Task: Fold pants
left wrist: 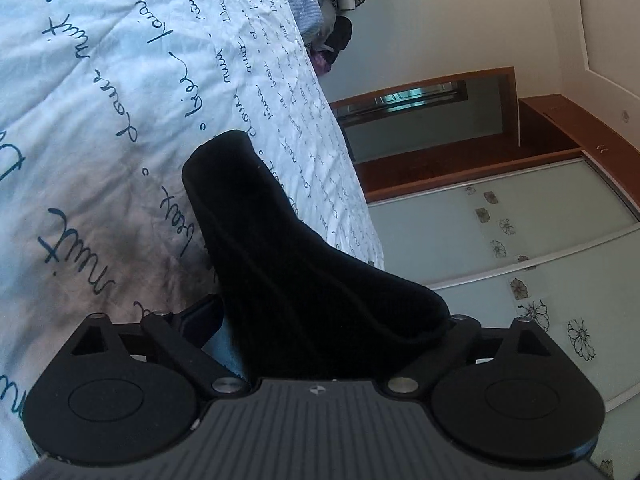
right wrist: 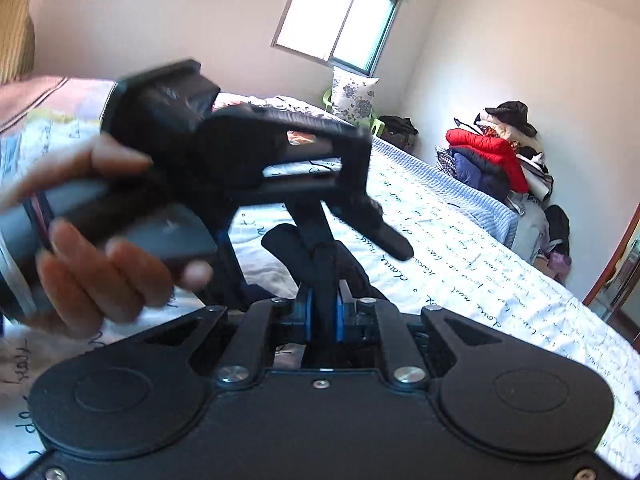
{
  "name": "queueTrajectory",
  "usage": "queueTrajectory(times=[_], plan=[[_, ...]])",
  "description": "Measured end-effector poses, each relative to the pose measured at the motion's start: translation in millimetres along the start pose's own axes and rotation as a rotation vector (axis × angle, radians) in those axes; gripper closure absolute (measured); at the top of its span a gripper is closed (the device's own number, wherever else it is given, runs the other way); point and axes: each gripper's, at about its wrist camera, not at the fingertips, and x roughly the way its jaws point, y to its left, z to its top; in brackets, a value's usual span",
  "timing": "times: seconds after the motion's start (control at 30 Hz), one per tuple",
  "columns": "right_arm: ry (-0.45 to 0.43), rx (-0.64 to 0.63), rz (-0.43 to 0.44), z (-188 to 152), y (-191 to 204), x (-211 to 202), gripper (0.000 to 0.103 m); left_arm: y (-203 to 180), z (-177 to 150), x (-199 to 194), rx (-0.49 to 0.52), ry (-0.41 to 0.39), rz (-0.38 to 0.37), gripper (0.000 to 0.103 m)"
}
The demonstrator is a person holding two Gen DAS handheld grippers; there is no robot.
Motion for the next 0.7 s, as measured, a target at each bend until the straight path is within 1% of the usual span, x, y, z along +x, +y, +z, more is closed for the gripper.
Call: queueTrajectory(times=[0.03, 0.07, 0.13, 0.17, 0.2, 0.23, 0.33, 0.37, 0.4, 0.47, 0.5, 0.57, 0.6, 0.7], plan=[[0.005, -0.010, 0.000, -2, 3, 1, 0.093, -1, 1, 4, 0.006, 0.003, -0.002, 0.026], [0.007, -0.022, 0.003, -5, 7, 3, 0.093, -2, 1, 7, 0.007, 0.002, 0.016, 0.029], [0.034, -0.055, 0.025, -9, 13, 4, 0.091, -5, 2, 9, 0.030, -0.008, 0.087, 0.065], [0.039, -0.064, 0.047, -10, 15, 0, 0.087, -7, 2, 10, 0.058, -0.013, 0.135, 0.073], [0.029, -0.050, 0.069, -12, 13, -8, 0.086, -8, 1, 9, 0.079, -0.020, 0.165, 0.075], [0.017, -0.005, 0.100, -14, 6, -17, 0.086, -9, 0, 7, 0.094, -0.027, 0.180, 0.082], [-0.003, 0.246, 0.186, -21, -30, -40, 0.086, -12, -2, 4, 0.137, -0.045, 0.202, 0.082], [-0.004, 0.313, 0.191, -26, -41, -42, 0.086, -16, -3, 4, 0.160, -0.054, 0.215, 0.082], [0.005, 0.357, 0.176, -30, -50, -40, 0.086, -20, -6, 5, 0.188, -0.061, 0.233, 0.082], [0.045, 0.370, 0.076, -34, -57, -34, 0.086, -32, -13, 8, 0.254, -0.080, 0.290, 0.082], [0.053, 0.383, 0.050, -36, -63, -30, 0.084, -38, -16, 9, 0.289, -0.090, 0.318, 0.082], [0.013, 0.497, 0.090, -38, -76, -34, 0.084, -50, -25, 8, 0.354, -0.112, 0.364, 0.082], [0.008, 0.519, 0.093, -37, -79, -34, 0.084, -56, -29, 8, 0.378, -0.120, 0.377, 0.082], [0.039, 0.419, 0.027, -30, -70, -22, 0.084, -85, -50, 6, 0.487, -0.154, 0.412, 0.082]])
